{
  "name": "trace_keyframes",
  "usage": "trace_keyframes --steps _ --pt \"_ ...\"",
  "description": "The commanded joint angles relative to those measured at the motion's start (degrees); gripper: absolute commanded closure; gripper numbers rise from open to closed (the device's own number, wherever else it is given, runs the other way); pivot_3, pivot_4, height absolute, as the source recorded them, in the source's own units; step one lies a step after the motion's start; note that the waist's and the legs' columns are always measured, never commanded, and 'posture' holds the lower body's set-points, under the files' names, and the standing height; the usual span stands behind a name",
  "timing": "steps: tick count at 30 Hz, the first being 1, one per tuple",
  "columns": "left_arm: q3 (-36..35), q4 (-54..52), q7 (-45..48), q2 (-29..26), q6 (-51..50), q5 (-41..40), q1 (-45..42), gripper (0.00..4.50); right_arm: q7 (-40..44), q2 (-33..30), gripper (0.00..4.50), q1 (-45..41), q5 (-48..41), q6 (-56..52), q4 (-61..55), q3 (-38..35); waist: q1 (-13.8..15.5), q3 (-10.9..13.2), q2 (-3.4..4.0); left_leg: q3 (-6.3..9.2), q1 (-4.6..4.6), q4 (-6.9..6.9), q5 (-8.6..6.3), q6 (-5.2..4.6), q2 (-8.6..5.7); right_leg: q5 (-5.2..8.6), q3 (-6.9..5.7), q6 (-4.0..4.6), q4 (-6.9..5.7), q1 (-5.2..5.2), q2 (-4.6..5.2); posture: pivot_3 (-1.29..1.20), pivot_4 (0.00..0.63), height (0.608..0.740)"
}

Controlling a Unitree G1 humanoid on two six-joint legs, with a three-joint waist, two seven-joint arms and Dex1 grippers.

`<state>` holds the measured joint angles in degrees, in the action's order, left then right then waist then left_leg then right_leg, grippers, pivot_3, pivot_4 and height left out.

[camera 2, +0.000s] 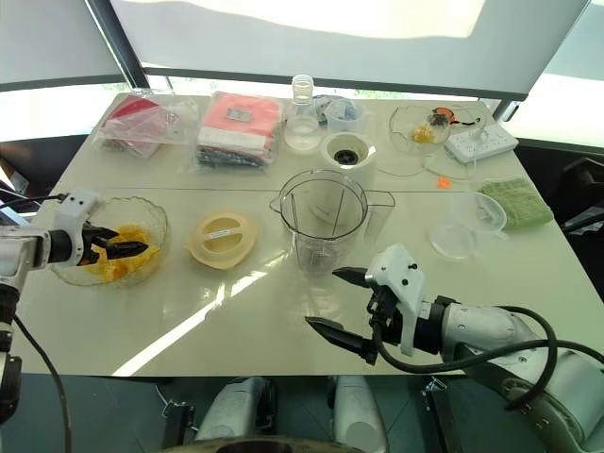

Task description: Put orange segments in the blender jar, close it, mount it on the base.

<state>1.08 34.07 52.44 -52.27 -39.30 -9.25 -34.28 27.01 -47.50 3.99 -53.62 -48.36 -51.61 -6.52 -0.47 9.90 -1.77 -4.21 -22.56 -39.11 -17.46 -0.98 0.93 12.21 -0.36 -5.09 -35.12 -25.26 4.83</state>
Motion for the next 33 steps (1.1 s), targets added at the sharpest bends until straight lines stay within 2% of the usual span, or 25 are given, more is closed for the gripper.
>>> trace_keyframes --steps 1,14,17,24,28,33 --pt "1.1 2.4 -2.6 0.6 -1.5 3.0 -3.7 0.03 -1.4 1.1 0.0 -1.8 -0.2 0.7 -1.9 0.9 0.2 0.0 -0.08 0.02 0.0 0.0 0.0 0.0 0.0 0.0 -0.01 0.0 0.0 0.0 -0.02 0.0 0.15 0.74" --pt "3.9 18.4 -5.8 7.2 3.3 9.3 -9.5 0.03 -2.6 1.0 0.0 -4.9 0.6 0.0 -0.6 2.1 0.0 0.0 -0.11 -0.01 0.07 -0.02 0.0 -0.01 -0.01 -0.01 0.0 -0.02 -0.06 0.05 -0.03 0.0 0.15 0.74" --pt "3.8 19.1 -5.3 7.3 4.0 9.9 -9.4 0.87 -2.5 1.0 0.0 -4.7 1.2 0.2 -0.5 2.2 0.0 -0.1 -0.09 -0.01 0.11 -0.02 0.0 -0.01 0.0 -0.01 0.0 -0.02 -0.09 0.07 -0.02 0.0 0.15 0.74" --pt "2.6 17.5 -3.2 6.1 4.2 9.7 -8.4 4.45 -1.7 1.4 0.0 -4.2 3.6 1.0 0.2 3.6 0.0 -0.1 -0.07 -0.03 0.12 -0.02 0.0 -0.01 -0.01 -0.01 0.0 -0.02 -0.08 0.09 0.03 0.0 0.15 0.74" --pt "-0.9 14.1 2.7 2.9 4.8 6.1 -9.2 4.45 -0.4 1.4 0.0 -3.3 5.1 1.7 1.0 3.8 -0.2 -0.1 -0.13 -0.03 0.1 -0.02 0.0 0.0 0.0 -0.01 0.01 -0.01 -0.09 0.06 0.02 0.0 0.15 0.74" --pt "-5.9 10.2 14.2 -4.1 6.4 0.1 -11.0 4.45 1.4 1.7 0.0 -1.5 7.7 3.1 2.5 4.2 -0.2 0.0 -0.43 0.0 -0.01 -0.01 0.0 0.0 0.06 -0.01 0.0 0.0 -0.07 -0.06 -0.06 0.0 0.15 0.74"
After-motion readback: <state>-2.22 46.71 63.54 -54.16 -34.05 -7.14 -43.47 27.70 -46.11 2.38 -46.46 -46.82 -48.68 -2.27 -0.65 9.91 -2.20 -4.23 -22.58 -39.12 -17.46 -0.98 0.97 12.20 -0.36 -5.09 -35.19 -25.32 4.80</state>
